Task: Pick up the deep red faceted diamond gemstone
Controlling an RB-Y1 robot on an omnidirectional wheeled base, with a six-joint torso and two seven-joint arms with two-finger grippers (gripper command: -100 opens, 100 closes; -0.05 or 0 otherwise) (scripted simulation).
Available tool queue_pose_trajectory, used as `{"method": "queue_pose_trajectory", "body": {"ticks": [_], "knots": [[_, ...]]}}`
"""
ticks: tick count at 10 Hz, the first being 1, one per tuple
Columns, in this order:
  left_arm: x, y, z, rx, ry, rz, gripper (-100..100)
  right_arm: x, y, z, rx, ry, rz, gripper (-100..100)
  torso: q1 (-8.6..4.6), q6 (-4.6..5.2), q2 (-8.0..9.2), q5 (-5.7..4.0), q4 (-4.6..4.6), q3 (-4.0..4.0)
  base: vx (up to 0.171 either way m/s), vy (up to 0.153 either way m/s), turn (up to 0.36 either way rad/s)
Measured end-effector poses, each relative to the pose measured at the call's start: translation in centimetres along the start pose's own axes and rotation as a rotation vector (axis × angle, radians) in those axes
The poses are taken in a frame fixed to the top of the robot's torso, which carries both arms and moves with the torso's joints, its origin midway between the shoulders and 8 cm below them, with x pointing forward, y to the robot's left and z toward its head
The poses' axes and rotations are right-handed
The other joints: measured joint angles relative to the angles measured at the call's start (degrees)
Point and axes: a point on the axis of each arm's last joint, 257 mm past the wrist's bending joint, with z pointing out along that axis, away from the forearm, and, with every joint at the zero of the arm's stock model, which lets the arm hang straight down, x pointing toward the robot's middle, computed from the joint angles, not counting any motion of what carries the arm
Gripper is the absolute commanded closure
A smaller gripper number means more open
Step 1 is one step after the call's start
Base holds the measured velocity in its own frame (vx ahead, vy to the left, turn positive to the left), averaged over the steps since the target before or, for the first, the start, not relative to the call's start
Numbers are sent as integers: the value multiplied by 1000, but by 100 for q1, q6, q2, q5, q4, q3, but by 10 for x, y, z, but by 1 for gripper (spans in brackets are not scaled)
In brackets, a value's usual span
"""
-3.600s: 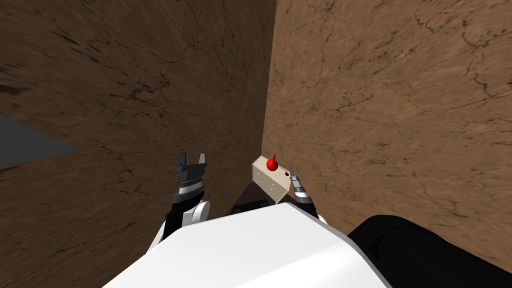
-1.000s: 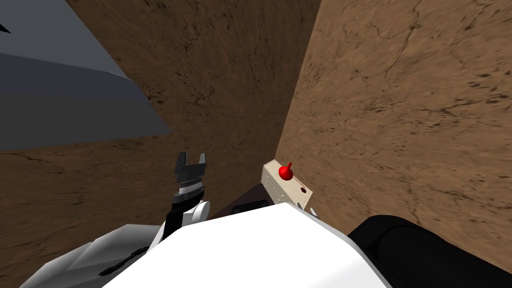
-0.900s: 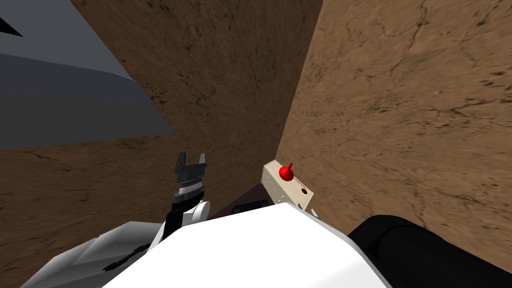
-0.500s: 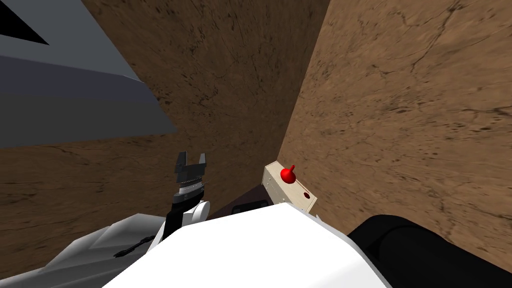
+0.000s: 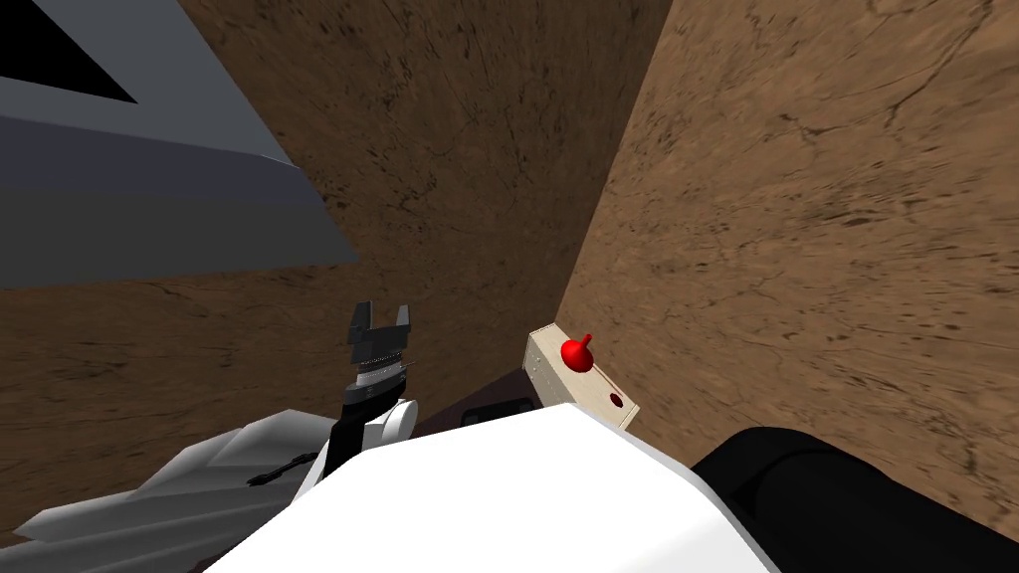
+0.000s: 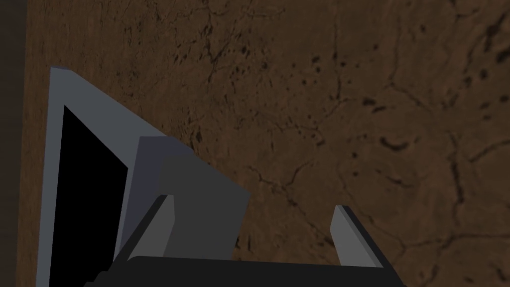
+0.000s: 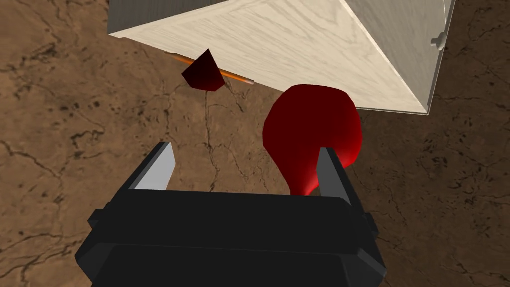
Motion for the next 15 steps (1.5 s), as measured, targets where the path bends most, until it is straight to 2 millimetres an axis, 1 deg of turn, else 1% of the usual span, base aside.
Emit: {"method": "queue_pose_trajectory", "body": {"ticks": [2, 3, 5, 9, 13, 15], "knots": [[0, 0, 0, 0, 0, 0, 0, 10, -10, -4, 19, 35, -47, -100, 2, 0, 0, 1, 0, 0, 10, -29, 35], [0, 0, 0, 0, 0, 0, 0, 13, -12, -4, 22, 42, -52, -100, 10, 1, 2, 2, 1, 1, 14, -29, 124], [0, 0, 0, 0, 0, 0, 0, 23, -24, -6, 41, 75, -105, -100, -7, -3, -3, 0, 0, -1, 20, -67, 144], [0, 0, 0, 0, 0, 0, 0, 40, -42, -10, 69, 136, -185, -100, -1, -2, -4, 0, 0, -2, 21, -51, 87], [0, 0, 0, 0, 0, 0, 0, 55, -53, -9, 90, 197, -258, -100, -14, -2, -12, -3, -2, -7, 35, -75, 126], [0, 0, 0, 0, 0, 0, 0, 61, -56, -8, 95, 225, -286, -100, -5, 2, -10, -2, -2, -6, 28, -50, 38]]}}
